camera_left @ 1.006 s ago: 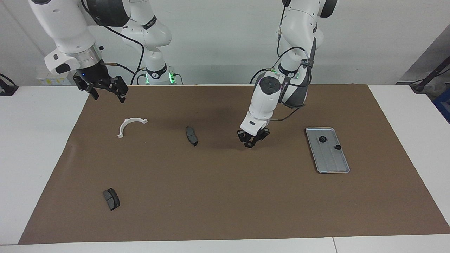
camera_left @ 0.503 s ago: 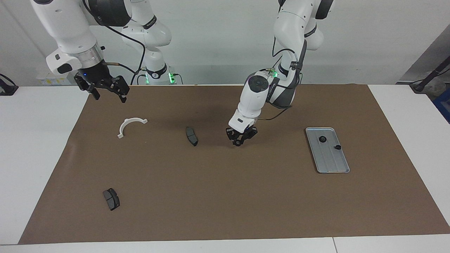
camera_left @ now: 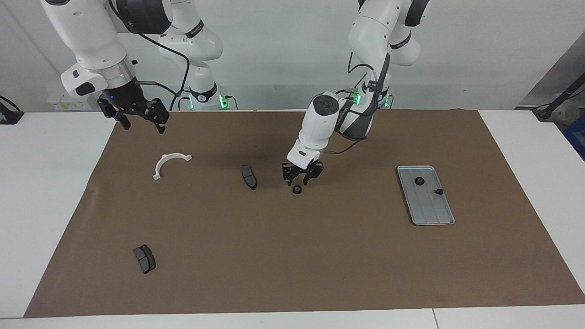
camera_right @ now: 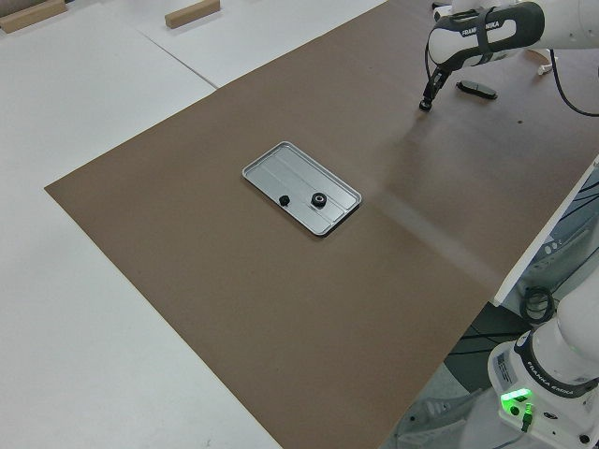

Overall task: Place bearing gear from tray to pile
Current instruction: 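Set the gear mid-table with the left gripper while the right gripper approaches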

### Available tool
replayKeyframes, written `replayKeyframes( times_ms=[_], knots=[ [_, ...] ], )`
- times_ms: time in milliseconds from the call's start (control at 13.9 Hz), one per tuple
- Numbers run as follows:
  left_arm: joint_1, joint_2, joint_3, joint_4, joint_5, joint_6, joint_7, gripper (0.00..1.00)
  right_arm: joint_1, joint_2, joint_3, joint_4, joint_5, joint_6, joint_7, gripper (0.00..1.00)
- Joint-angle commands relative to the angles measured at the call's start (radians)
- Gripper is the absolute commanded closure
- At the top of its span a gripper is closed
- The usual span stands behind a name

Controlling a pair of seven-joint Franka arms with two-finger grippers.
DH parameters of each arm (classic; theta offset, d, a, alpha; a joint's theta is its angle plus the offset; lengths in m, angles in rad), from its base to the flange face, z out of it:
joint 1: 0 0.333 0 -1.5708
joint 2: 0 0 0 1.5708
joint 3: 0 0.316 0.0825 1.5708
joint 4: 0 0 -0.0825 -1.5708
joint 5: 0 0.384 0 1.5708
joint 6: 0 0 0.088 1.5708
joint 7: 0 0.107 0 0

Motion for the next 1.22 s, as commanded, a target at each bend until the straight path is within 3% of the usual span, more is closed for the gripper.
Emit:
replayKeyframes(
  times_ms=[0, 216, 503, 790, 1150],
  knots=[
    [-0.011, 0.004, 0.016, 0.005, -0.018, 0.006, -0.008, 0.0, -0.005, -0.02, 0.005, -0.036, 0.007, 0.04, -0.029, 0.0],
    [0.01, -0.007, 0.023, 0.02, -0.015, -0.032, -0.005, 0.0, 0.0, -0.006, 0.006, -0.057, 0.007, 0.089, -0.021, 0.0],
    [0.119, -0.045, 0.025, 0.042, -0.005, -0.178, 0.051, 0.0, 0.116, 0.076, 0.005, -0.062, 0.005, 0.19, 0.08, 0.0],
    [0.274, -0.129, 0.023, 0.032, -0.005, -0.337, 0.264, 0.0, 0.226, 0.168, 0.005, -0.062, -0.002, 0.304, 0.204, 0.0],
    [0.436, -0.16, 0.027, 0.025, -0.005, -0.486, 0.543, 0.0, 0.361, 0.273, 0.005, -0.039, -0.012, 0.426, 0.378, 0.0]
  ],
)
